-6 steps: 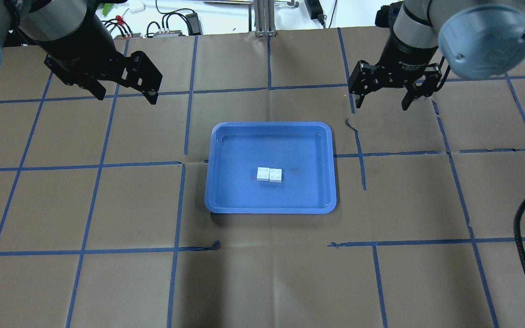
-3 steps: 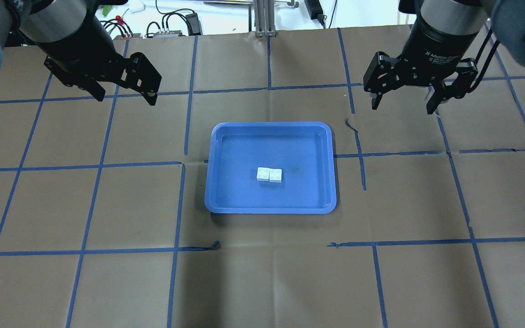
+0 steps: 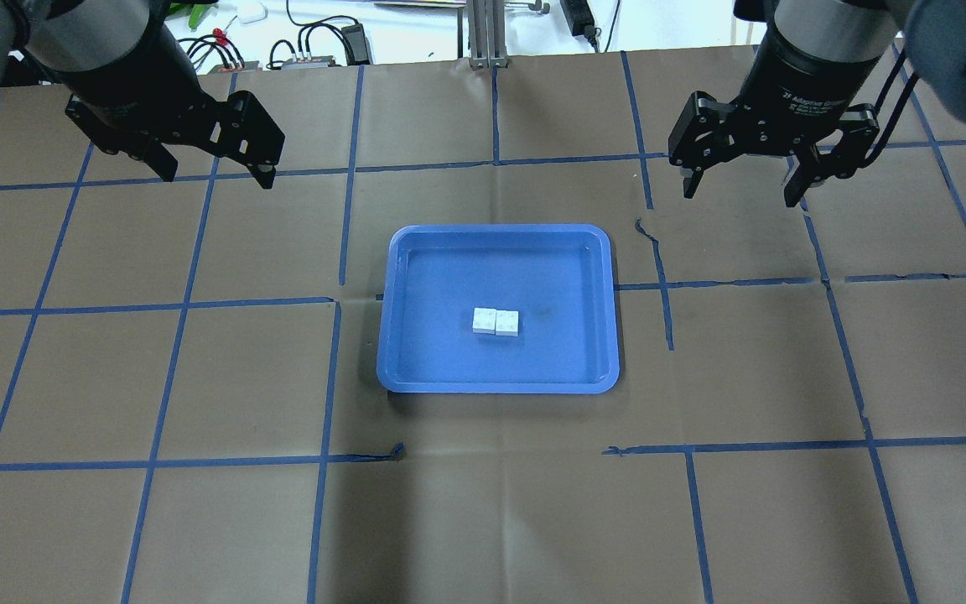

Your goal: Assemble white blocks and place on blue tray

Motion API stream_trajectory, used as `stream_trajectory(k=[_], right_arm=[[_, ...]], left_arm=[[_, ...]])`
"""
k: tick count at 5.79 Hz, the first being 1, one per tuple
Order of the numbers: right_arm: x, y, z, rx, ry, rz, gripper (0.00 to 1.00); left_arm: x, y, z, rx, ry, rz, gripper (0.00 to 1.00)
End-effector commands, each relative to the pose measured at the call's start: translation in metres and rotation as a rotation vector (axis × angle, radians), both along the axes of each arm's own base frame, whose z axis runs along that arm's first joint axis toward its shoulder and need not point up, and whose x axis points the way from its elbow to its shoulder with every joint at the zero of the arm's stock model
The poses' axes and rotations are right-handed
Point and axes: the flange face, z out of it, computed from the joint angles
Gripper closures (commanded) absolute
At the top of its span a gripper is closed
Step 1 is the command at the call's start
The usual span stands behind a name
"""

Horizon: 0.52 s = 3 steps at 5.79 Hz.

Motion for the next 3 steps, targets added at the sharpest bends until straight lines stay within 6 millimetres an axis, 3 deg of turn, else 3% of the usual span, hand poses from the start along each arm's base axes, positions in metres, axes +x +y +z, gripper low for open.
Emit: stream_trajectory(k=[1,3], right_arm=[[0.0000,-0.0002,-0.0012,0.003,0.000,0.001,0.00],[0.0000,-0.0002,-0.0012,0.003,0.000,0.001,0.00]], left_arm=[[-0.0006,-0.0006,0.0006,0.000,0.013,0.006,0.01],[-0.0013,-0.0021,0.0090,0.017,0.006,0.039,0.01]])
